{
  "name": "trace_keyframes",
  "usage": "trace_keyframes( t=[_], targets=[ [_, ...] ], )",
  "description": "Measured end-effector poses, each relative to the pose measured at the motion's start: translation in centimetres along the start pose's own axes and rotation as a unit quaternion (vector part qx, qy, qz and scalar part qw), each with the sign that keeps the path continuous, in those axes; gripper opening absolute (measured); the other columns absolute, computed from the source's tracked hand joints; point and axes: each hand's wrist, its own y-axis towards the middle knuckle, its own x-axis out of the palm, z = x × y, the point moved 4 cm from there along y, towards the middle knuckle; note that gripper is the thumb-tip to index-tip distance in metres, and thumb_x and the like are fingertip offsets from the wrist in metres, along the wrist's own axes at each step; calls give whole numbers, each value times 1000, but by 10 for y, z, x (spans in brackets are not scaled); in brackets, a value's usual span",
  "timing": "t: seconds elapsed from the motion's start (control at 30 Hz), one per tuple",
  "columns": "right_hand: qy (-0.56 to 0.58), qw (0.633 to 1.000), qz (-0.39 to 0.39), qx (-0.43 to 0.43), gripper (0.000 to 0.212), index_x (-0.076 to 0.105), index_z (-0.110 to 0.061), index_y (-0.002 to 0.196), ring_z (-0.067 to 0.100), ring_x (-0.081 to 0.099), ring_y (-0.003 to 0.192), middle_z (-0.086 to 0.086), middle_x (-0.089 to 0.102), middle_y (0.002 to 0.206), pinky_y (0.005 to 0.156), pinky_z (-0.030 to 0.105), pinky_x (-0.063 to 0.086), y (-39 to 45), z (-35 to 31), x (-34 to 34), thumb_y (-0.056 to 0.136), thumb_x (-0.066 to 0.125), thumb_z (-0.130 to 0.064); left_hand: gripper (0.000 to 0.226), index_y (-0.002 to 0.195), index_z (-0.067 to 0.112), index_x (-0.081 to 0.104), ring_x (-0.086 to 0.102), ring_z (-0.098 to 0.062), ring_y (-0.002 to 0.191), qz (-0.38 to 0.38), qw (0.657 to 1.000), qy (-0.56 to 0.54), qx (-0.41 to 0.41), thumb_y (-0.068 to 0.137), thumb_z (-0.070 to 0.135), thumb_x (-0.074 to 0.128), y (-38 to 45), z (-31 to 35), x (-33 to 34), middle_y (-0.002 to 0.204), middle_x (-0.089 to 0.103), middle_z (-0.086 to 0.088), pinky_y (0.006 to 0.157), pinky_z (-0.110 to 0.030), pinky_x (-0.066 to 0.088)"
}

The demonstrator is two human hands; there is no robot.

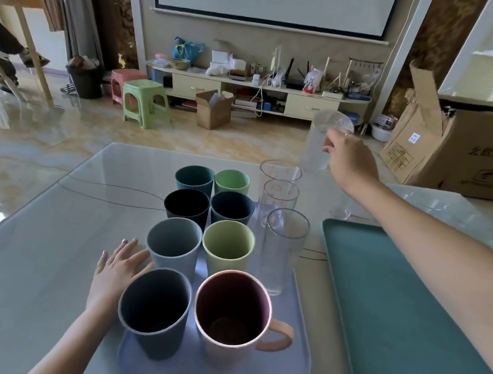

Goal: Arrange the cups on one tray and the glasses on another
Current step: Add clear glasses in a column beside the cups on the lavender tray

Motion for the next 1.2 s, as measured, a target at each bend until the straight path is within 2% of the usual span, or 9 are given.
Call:
trace_keyframes(
  t=[0.1, 0.23, 0.33, 0.4, 0.5, 0.6, 0.77, 1.0, 1.2],
  targets=[
    [32, 998, 30, -34, 8, 53, -4, 88, 17, 50, 74, 9, 61, 93, 61, 31, 45, -11, -9, -39, 94, 48, -4, 54, 136, 25, 45, 11, -22, 147, -26, 999, -37, 25, 87, 46, 54, -22, 9, -5, 154, 27, -4, 119, -41, 6],
    [68, 994, 37, -83, 8, 57, -4, 89, 23, 62, 80, 9, 64, 96, 67, 35, 52, -42, -26, -88, 92, 50, -3, 59, 133, 15, 50, 20, -25, 144, 15, 986, -164, -5, 79, 36, 42, -64, 27, -18, 147, 39, -8, 117, -39, 18],
    [95, 990, 34, -103, 7, 58, -2, 88, 27, 64, 84, 12, 67, 96, 72, 38, 53, -71, -40, -119, 90, 52, -2, 62, 129, 16, 55, 29, -27, 141, 14, 991, -131, 19, 72, 29, 34, -82, 22, -11, 144, 45, -6, 114, -42, 27],
    [102, 987, 26, -118, 6, 60, 0, 87, 24, 63, 81, 11, 67, 93, 69, 32, 49, -90, -48, -137, 88, 54, 0, 60, 136, 17, 48, 27, -25, 142, 4, 995, -90, 35, 78, 29, 33, -91, 15, -4, 148, 40, -4, 116, -41, 25],
    [104, 987, 3, -123, 7, 62, -1, 90, 14, 57, 76, 5, 65, 88, 64, 19, 39, -119, -52, -158, 87, 57, 3, 53, 148, 19, 25, 12, -18, 147, 4, 998, -61, 14, 96, 23, 36, -109, 17, -3, 156, 22, -1, 120, -33, 11],
    [106, 986, -24, -127, 8, 64, -4, 90, 11, 56, 68, -1, 62, 82, 61, 10, 36, -147, -54, -172, 86, 61, 2, 55, 150, 20, 14, 7, -16, 147, 4, 999, -45, 7, 99, 23, 33, -120, 19, 0, 158, 15, 0, 120, -30, 6],
    [128, 981, -85, -117, 9, 64, -8, 87, 18, 62, 76, -1, 65, 84, 71, 32, 50, -185, -60, -165, 86, 60, 0, 57, 151, 20, 7, 4, -16, 147, -15, 999, -31, -3, 98, 18, 29, -129, 20, 2, 158, 14, -1, 120, -31, 4],
    [118, 969, -203, -81, 18, 63, -12, 86, 18, 64, 86, -1, 66, 89, 79, 34, 50, -218, -67, -113, 88, 52, 2, 57, 150, 18, 9, 9, -20, 147, 1, 1000, -23, -1, 97, 13, 27, -132, 23, 3, 155, 25, -6, 119, -35, 8],
    [124, 960, -243, -65, 17, 60, -16, 81, 21, 62, 86, -4, 63, 88, 77, 40, 50, -234, -70, -79, 86, 52, -1, 54, 150, 19, 12, 10, -18, 147, 26, 999, -22, 5, 99, 15, 27, -133, 24, 4, 155, 26, -5, 119, -35, 9]
  ],
)
